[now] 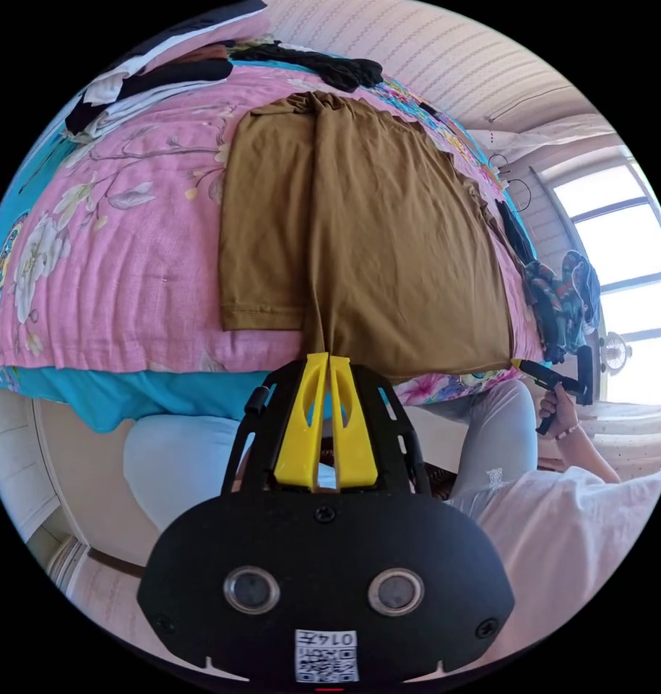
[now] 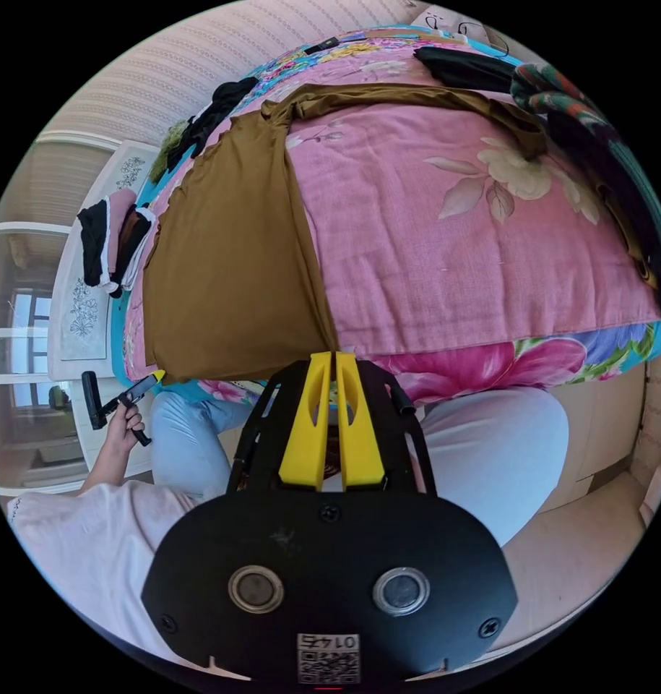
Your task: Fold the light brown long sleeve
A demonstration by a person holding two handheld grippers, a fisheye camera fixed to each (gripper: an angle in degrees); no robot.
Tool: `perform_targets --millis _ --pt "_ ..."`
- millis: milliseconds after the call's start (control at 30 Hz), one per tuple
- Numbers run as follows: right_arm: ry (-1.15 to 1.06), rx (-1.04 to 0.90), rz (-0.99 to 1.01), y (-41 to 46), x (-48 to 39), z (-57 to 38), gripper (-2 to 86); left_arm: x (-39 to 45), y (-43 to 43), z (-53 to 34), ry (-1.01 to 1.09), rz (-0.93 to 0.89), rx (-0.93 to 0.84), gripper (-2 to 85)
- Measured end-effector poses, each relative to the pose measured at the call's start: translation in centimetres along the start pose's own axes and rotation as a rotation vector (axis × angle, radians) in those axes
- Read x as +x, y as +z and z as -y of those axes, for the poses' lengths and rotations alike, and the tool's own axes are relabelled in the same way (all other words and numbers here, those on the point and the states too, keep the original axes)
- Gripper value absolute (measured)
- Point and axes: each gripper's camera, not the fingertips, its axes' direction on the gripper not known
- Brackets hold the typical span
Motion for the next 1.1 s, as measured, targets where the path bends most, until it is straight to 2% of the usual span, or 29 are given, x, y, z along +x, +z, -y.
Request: perform_targets --millis 100,233,400,533,633,733,800,867,967,1100 --pt "0.013 -0.019 -0.003 0.7 -0.7 0.2 0.7 -0.1 0.3 -0.6 0.02 0.022 -0.016 -0.8" --pt "-0.003 -0.05 -0.007 1.5 -3.0 1.0 1.2 -1.6 -1.6 -1.4 0.01 -0.118 0.054 -0.4" --pt "-0.02 -0.025 -0.049 -0.1 -5.1 1.4 2.5 -3.9 -5.8 -3.3 -0.039 -0.045 0.202 3.1" --pt "-0.198 0.049 -0.047 -0.3 -12.3 3.4 2.9 -5.4 -5.8 -3.1 -0.113 0.004 0.288 7.0" --pt "-0.386 0.006 0.099 2.1 -20.2 5.7 3.1 -5.5 -3.4 -2.0 -0.113 -0.076 0.227 8.0" --pt "-0.562 -0.111 0.188 5.9 -28.5 7.6 3.5 -4.6 -1.8 -1.6 -0.081 0.001 0.16 3.1" --pt "-0.641 -0.165 0.204 8.0 -32.9 8.2 4.0 -3.7 -2.4 -1.9 -0.069 -0.013 0.197 0.7" --pt "-0.71 -0.223 0.255 10.1 -37.8 8.7 4.9 -1.1 -3.8 -2.9 0.034 -0.033 0.29 -0.5" --pt "-0.729 -0.27 0.279 12.2 -41.7 9.3 6.6 2.8 -4.2 -3.6 0.193 -0.001 0.308 -0.6" --pt "-0.694 -0.3 0.185 14.5 -43.0 10.2 6.5 4.5 -2.5 -3.9 0.25 -0.093 0.297 0.1"
